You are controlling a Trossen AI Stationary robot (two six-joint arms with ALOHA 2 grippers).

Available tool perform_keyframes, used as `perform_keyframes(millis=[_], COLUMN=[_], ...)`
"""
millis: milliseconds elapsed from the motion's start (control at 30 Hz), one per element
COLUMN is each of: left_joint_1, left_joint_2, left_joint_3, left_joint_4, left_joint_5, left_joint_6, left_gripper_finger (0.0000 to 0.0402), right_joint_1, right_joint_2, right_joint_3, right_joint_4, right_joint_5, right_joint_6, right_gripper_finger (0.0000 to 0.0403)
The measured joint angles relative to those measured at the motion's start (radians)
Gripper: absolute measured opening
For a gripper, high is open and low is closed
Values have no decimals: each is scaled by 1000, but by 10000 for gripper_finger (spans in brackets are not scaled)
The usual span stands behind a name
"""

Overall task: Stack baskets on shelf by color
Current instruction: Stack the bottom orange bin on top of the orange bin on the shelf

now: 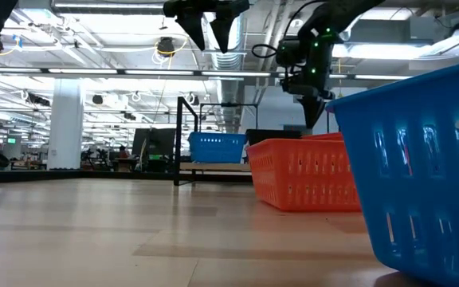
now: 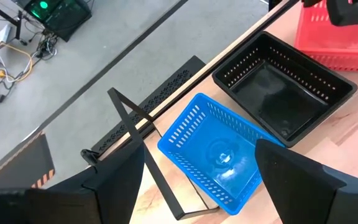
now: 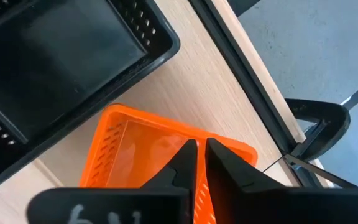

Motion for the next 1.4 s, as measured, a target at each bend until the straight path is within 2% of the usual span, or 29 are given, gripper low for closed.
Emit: perform_keyframes(millis=[233, 367, 533, 767, 900, 1167, 1400], left_joint_1=[0, 0, 0, 0, 0, 0, 0], left_joint_2=[0, 0, 0, 0, 0, 0, 0], left_joint_3=[0, 0, 0, 0, 0, 0, 0], left_joint_4=[0, 0, 0, 0, 0, 0, 0], left_joint_5=[0, 0, 0, 0, 0, 0, 0], left_joint_6=[0, 0, 0, 0, 8, 8, 8], left_gripper_finger=[293, 293, 293, 293, 293, 293, 293], right_joint_1=[27, 60, 109, 211, 256, 290, 268], right_joint_2=[-102, -145, -147, -144, -145, -144, -144], right_joint_3=[0, 0, 0, 0, -21, -150, -271], right_joint_4=[-135, -214, -348, -530, -528, -527, -362], right_joint_5=[-1, -5, -80, -89, -158, -161, -160], right_joint_6=[9, 10, -16, -25, -46, -80, -107], right_gripper_finger=[7, 10, 4, 3, 3, 2, 1])
